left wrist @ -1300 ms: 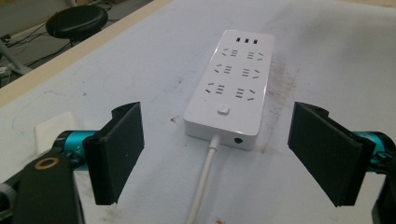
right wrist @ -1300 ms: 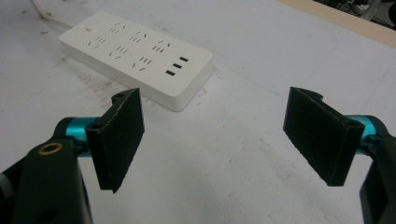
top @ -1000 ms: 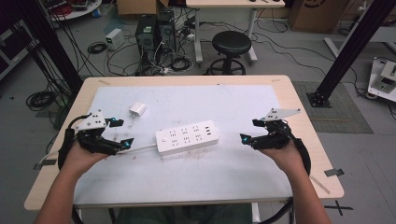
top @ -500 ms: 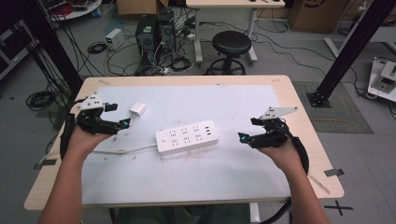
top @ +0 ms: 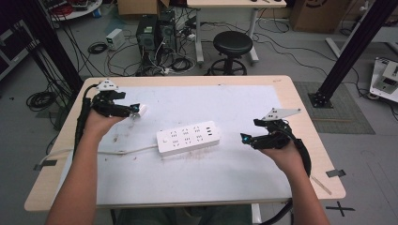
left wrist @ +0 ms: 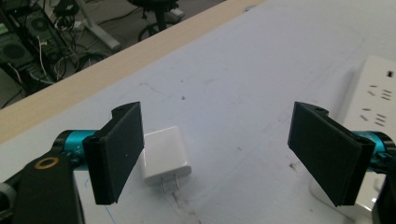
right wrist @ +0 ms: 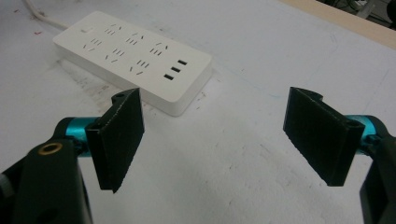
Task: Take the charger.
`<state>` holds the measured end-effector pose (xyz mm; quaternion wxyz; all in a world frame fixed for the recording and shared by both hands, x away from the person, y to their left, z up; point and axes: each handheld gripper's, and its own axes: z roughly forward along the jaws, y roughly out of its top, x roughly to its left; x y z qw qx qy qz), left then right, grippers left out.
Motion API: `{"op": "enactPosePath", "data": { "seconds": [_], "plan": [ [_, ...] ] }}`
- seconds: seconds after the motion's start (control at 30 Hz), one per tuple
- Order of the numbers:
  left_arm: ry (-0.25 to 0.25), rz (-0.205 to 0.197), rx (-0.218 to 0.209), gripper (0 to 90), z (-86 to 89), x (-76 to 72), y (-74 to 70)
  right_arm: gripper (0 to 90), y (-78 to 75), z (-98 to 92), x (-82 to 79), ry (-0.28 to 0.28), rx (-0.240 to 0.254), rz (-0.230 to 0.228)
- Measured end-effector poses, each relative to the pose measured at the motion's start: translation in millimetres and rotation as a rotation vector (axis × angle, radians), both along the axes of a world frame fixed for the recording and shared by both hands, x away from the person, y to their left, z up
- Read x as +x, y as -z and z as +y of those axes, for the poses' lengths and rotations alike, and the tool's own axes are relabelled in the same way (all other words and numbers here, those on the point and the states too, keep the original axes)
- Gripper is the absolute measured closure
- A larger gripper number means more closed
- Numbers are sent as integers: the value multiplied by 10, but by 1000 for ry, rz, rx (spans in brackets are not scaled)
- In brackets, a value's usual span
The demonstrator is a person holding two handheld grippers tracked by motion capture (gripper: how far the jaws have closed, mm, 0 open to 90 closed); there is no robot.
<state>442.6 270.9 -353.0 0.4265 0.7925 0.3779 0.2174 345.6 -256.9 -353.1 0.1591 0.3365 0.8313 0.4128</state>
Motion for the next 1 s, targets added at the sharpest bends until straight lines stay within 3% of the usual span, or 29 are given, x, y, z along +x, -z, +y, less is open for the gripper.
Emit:
{"op": "enactPosePath", "data": {
  "seconds": [0.1,0.27,0.4,0.53,1.0],
  "plan": [
    [-31,45,29,185,-55,201,127,211,-3,-7,-6,11,0,4],
    [-64,61,34,185,-34,316,221,211,-14,-24,-17,17,0,1],
    [-109,114,44,185,19,467,419,211,2,-30,-22,29,2,7],
    [-114,142,51,185,23,527,516,211,14,-20,-20,31,4,11],
    [-144,181,82,185,-21,621,739,211,51,69,-9,27,-1,17]
  ]
}}
